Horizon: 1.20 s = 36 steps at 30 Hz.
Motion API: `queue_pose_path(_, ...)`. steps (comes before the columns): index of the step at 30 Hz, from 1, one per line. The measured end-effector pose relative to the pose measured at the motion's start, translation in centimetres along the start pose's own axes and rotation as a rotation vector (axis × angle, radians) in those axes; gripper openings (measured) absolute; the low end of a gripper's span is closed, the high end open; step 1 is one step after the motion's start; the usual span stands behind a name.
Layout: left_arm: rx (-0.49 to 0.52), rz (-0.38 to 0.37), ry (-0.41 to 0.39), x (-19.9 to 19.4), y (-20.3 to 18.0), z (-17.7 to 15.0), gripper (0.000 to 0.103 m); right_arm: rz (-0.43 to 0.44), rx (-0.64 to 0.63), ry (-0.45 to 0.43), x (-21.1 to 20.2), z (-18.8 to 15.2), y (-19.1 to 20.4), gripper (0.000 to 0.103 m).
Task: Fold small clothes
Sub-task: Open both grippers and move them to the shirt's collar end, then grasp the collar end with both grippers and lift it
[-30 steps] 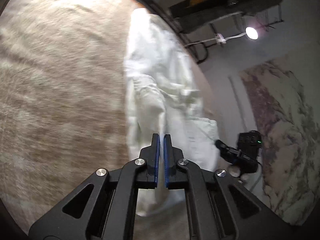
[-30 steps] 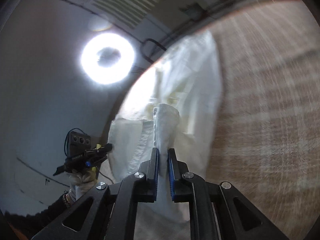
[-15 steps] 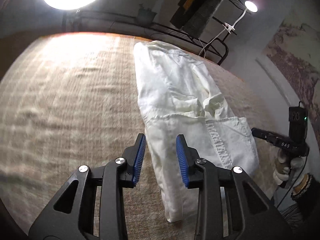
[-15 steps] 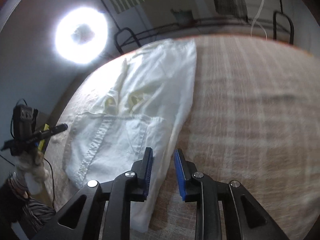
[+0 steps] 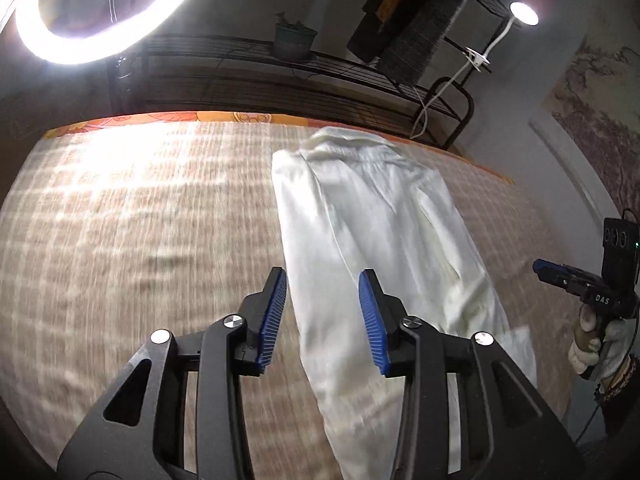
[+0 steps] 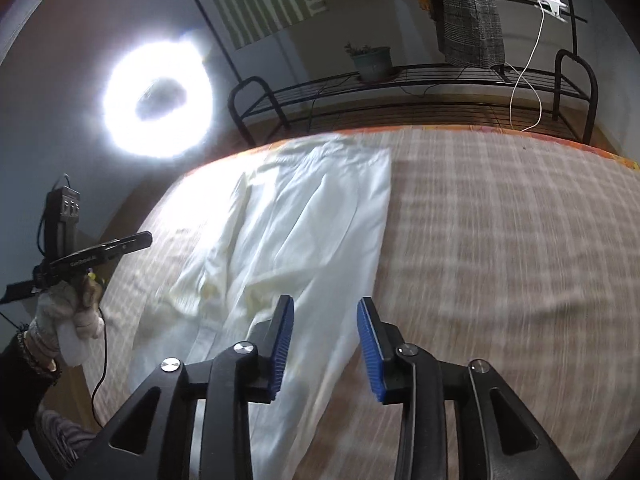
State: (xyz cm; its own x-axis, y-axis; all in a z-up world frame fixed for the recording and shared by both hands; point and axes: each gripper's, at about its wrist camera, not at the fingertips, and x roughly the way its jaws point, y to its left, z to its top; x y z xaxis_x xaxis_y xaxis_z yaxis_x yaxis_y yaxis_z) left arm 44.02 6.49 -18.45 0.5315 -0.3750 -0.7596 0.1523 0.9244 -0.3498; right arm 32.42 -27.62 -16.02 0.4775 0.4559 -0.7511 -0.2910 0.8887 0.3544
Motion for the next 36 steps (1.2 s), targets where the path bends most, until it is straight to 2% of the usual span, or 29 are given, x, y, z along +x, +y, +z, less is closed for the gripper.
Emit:
queue_pose_path(4,-0.026,-0.002,0.014,3.7,1.1,2.7,0.039,-0.006,0.031,-0.001,2.5,3.0,-2.2,0.038)
queue_pose_path(9,-0.038,0.006,0.036,8.6,2.4,5.5,0.047,-0.006,0.07,0.01,6.8,6.4,-4.7,0.04)
queue_pose_path(13,-0.037,0.009,0.056,11.6,3.1,6.7,0.047,0.003,0.112,0.008,10.2,8.7,-6.3,0.048)
queue_pose_path(17,-0.036,-0.03,0.045,13.0,3.0,7.7,0.047,0.014,0.127,0.017,13.3,10.5,-7.2,0.048)
queue_pose_path(20,0.009,-0.028,0.04,13.7,2.4,7.9,0.047,0.032,0.132,0.023,14.9,11.4,-7.4,0.048)
queue_pose_path(21,0.023,-0.038,0.048,13.8,2.1,7.9,0.042,0.038,0.131,0.021,15.3,11.6,-7.4,0.048)
queue_pose_path(22,0.028,-0.043,0.05,13.9,2.0,8.0,0.034,0.045,0.13,0.018,15.6,11.9,-7.4,0.046)
queue_pose_path(23,0.032,-0.045,0.055,14.1,1.9,8.0,0.015,0.063,0.133,0.016,15.9,12.1,-7.3,0.039)
queue_pose_path(24,0.035,-0.043,0.057,14.2,1.8,8.1,0.009,0.09,0.137,0.021,16.3,12.2,-7.3,0.024)
queue_pose_path(25,0.036,-0.048,0.056,14.2,1.7,8.2,0.007,0.106,0.137,0.029,16.5,12.2,-7.2,0.01)
queue_pose_path(27,0.047,-0.04,0.035,13.8,1.5,8.1,0.003,0.099,0.122,0.028,16.7,12.3,-6.8,0.0)
queue_pose_path(29,0.05,-0.042,0.011,12.9,1.4,8.1,0.002,0.074,0.096,0.01,16.1,12.3,-6.2,0.0)
queue_pose_path(36,0.08,-0.051,-0.079,7.5,-0.2,8.5,0.002,0.084,0.054,-0.082,11.1,13.6,-4.7,0.0)
